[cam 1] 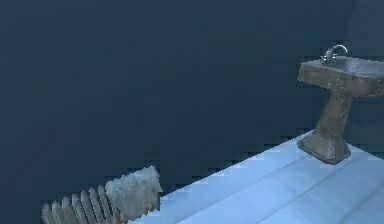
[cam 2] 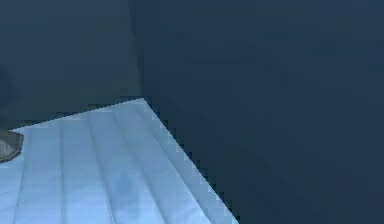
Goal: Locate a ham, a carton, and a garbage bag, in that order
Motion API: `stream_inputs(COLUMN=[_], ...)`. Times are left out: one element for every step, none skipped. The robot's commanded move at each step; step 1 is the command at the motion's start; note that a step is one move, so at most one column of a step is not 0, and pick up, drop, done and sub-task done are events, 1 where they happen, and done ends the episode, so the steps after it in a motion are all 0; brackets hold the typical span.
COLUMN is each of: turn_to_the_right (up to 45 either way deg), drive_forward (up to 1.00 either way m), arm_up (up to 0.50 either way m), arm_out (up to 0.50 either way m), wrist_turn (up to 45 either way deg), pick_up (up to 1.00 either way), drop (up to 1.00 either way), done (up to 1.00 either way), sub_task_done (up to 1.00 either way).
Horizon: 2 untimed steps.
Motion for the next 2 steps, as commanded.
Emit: stream_inputs(turn_to_the_right=[-45.0, -45.0], drive_forward=[0.0, 0.0], arm_up=[0.0, 0.0], arm_out=[0.0, 0.0], wrist_turn=[0.0, 0.0], pick_up=[0.0, 0.0], drop=[0.0, 0.0], done=[0.0, 0.0], sub_task_done=[0.0, 0.0])
